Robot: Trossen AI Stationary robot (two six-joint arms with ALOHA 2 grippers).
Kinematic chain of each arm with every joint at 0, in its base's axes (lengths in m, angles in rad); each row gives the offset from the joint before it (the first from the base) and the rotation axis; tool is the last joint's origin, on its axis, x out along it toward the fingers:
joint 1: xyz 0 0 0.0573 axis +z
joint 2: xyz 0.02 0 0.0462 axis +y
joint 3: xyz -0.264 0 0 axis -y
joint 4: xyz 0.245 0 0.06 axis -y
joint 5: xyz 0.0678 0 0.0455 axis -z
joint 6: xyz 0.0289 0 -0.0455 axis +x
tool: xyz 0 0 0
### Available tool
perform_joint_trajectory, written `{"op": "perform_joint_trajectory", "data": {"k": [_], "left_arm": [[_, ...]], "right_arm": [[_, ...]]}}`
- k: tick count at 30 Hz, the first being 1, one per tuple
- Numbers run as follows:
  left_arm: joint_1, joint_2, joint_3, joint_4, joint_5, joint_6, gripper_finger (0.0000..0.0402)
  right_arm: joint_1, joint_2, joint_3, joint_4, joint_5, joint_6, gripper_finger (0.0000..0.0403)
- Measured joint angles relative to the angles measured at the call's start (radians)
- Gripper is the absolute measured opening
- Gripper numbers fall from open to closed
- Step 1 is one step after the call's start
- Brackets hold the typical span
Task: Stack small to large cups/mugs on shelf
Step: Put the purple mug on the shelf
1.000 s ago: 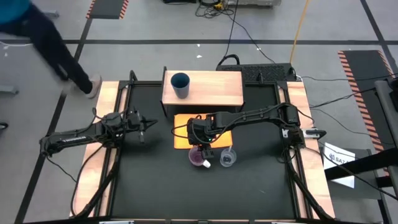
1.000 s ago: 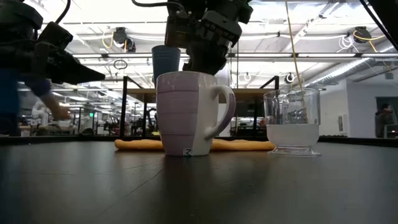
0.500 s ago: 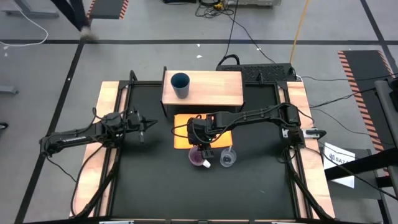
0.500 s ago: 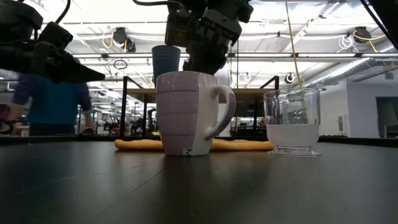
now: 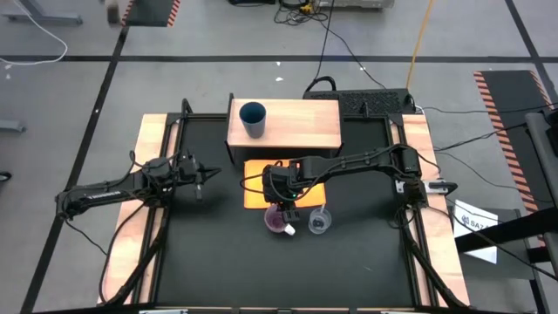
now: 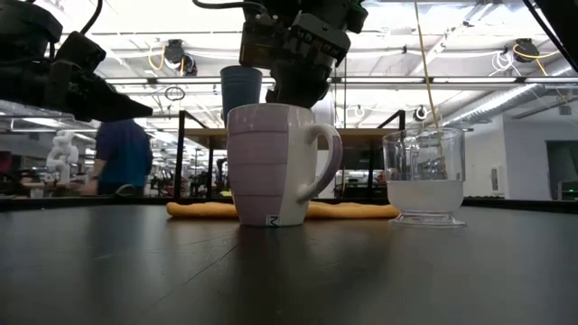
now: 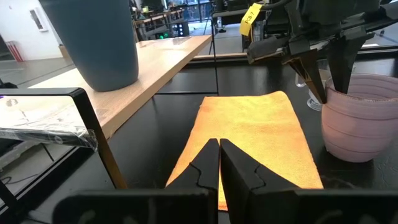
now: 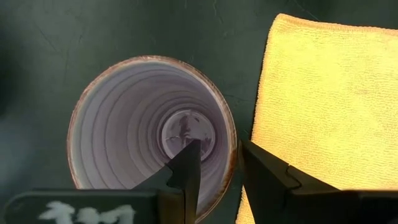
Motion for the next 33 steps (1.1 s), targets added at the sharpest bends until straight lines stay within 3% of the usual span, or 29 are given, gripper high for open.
{"op": "perform_joint_trajectory", "data": {"k": [28, 33], "left_arm": [[0.000, 0.000, 0.000, 0.000, 0.000, 0.000, 0.0017], [0.000, 0.000, 0.000, 0.000, 0.000, 0.000, 0.0017]], "right_arm": [[-0.011, -0.005, 0.000, 0.000, -0.002, 0.022, 0.0099], [-0.011, -0.005, 0.000, 0.000, -0.003, 0.020, 0.0079]]}}
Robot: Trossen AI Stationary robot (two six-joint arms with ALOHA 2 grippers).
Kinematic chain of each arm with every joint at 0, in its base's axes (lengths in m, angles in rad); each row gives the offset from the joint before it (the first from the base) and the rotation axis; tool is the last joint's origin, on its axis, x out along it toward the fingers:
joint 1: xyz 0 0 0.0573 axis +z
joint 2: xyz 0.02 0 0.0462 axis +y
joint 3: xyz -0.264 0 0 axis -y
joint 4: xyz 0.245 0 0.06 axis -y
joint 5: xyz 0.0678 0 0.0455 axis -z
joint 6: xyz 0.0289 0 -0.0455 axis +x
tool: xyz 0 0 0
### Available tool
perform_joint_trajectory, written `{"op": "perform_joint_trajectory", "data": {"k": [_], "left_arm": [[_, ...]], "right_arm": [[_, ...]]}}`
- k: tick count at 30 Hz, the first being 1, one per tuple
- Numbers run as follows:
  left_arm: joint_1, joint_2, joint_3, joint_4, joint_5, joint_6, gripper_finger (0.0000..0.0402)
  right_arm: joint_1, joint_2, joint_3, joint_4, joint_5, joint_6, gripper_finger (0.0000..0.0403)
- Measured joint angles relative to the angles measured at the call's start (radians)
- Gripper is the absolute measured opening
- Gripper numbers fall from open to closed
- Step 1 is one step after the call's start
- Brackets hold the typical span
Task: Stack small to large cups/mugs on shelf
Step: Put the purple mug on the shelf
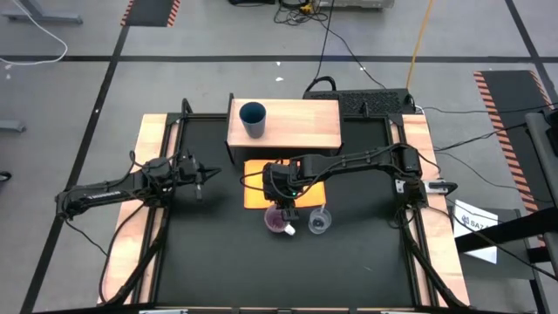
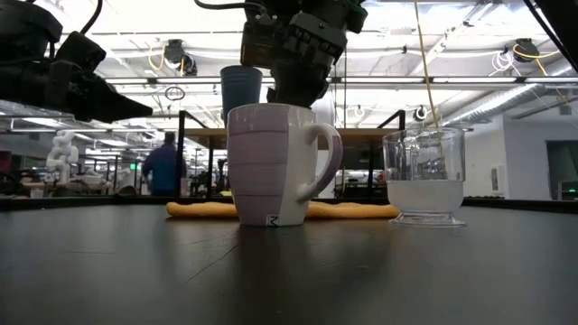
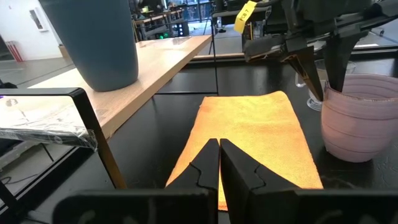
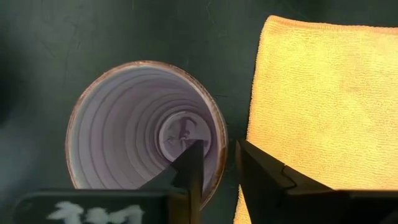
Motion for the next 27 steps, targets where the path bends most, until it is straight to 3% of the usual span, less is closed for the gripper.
{"op": "perform_joint_trajectory", "data": {"k": [10, 19, 27], "left_arm": [[0.000, 0.000, 0.000, 0.000, 0.000, -0.004, 0.0017], [0.000, 0.000, 0.000, 0.000, 0.001, -0.005, 0.0017], [0.000, 0.000, 0.000, 0.000, 0.002, -0.012, 0.0017]], "right_arm": [[0.000, 0.000, 0.000, -0.001, 0.005, -0.017, 0.0010], [0.000, 0.000, 0.004, -0.009, 0.003, -0.023, 0.0010], [0.007, -0.002, 0.122, -0.103, 0.013, -0.047, 0.0008]]}}
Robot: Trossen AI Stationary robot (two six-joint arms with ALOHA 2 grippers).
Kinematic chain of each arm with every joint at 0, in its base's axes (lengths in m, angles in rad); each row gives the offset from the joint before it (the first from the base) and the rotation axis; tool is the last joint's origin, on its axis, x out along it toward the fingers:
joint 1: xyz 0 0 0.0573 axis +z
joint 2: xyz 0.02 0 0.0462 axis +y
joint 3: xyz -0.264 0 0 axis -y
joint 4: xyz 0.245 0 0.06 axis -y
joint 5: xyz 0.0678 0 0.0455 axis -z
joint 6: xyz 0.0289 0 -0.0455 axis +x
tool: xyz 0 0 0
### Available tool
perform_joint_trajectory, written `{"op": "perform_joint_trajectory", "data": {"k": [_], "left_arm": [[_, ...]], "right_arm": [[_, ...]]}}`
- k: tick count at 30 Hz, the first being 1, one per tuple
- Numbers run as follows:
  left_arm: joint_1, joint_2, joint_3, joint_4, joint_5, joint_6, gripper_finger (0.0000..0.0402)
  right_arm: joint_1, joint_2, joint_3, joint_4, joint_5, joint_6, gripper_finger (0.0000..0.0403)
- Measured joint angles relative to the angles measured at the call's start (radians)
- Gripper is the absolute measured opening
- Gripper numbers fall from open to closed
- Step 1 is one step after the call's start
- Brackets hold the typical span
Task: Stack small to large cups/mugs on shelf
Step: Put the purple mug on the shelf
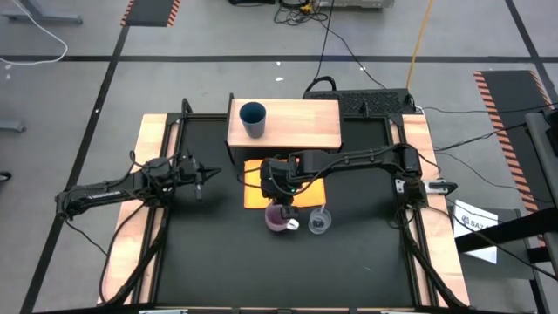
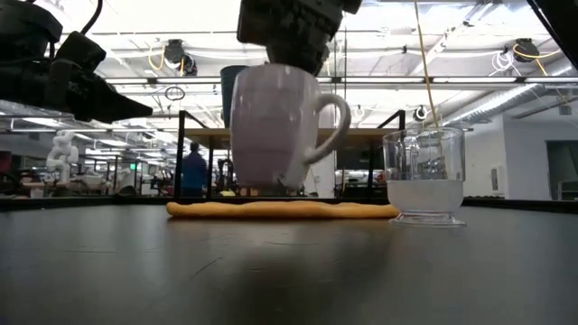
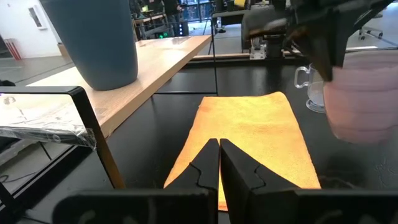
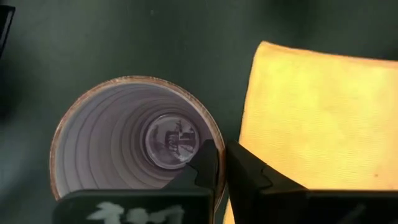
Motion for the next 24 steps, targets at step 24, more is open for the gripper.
{"op": "perform_joint_trajectory", "data": {"k": [24], "left_arm": [[0.000, 0.000, 0.000, 0.000, 0.000, 0.008, 0.0017]], "right_arm": [[0.003, -0.110, 0.101, -0.111, 0.078, -0.049, 0.0008]]}}
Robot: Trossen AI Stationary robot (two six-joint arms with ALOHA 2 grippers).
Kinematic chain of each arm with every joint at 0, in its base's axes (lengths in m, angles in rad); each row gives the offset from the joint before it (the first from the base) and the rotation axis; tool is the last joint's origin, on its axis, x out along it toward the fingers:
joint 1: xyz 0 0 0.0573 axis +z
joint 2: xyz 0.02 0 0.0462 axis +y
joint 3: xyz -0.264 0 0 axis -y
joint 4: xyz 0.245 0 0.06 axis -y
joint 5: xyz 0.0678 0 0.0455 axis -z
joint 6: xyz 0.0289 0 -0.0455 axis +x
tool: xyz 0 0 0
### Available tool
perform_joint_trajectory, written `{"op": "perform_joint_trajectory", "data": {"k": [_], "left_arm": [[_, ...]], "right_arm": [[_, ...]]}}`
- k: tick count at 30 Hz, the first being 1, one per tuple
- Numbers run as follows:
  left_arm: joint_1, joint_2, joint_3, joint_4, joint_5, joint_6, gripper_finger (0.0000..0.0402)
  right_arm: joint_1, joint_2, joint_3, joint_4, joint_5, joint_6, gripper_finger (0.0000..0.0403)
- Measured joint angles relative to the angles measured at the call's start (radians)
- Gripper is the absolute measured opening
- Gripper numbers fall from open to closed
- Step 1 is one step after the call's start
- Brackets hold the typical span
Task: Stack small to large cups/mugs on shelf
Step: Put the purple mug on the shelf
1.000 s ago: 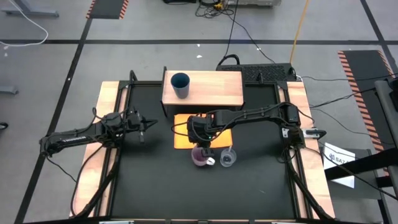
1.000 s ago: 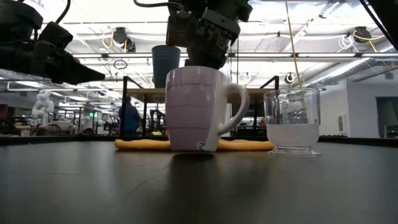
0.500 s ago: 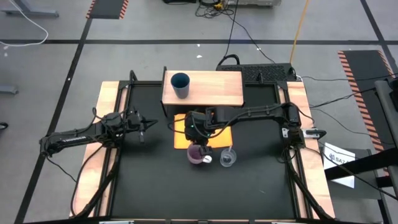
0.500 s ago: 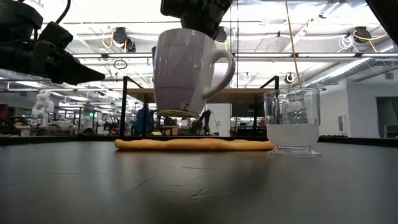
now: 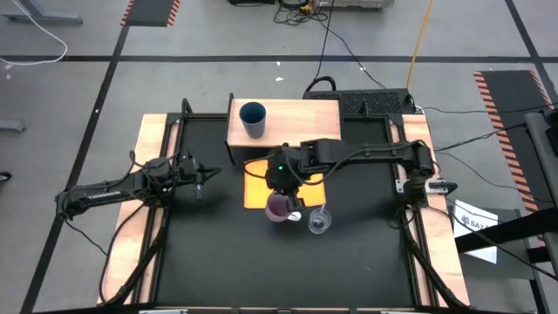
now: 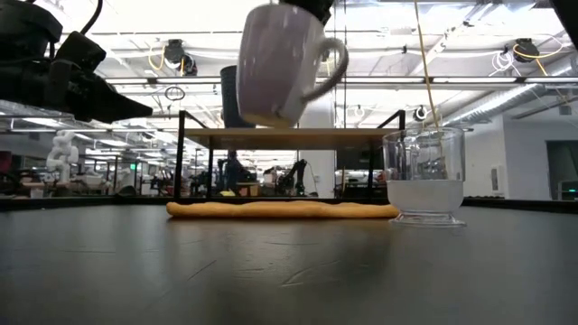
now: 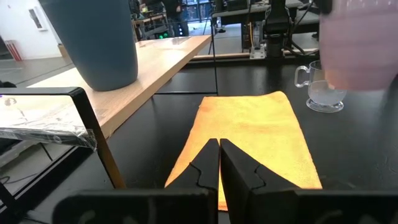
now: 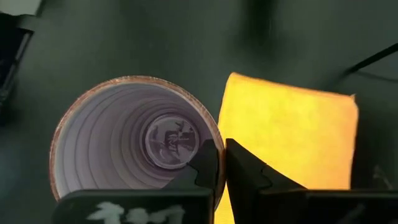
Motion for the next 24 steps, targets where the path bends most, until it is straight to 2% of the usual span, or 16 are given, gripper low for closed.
{"op": "perform_joint_trajectory", "data": {"k": [12, 19, 24], "left_arm": [[0.000, 0.000, 0.000, 0.000, 0.000, -0.007, 0.0017], [0.000, 0.000, 0.000, 0.000, 0.000, -0.012, 0.0017], [0.000, 0.000, 0.000, 0.000, 0.000, -0.009, 0.0017]], "right_arm": [[-0.002, -0.112, 0.000, -0.015, -0.002, -0.002, 0.0008], [-0.051, -0.113, -0.001, -0.128, -0.005, 0.053, 0.0008], [-0.096, -0.114, -0.001, -0.135, -0.009, 0.072, 0.0008]]}}
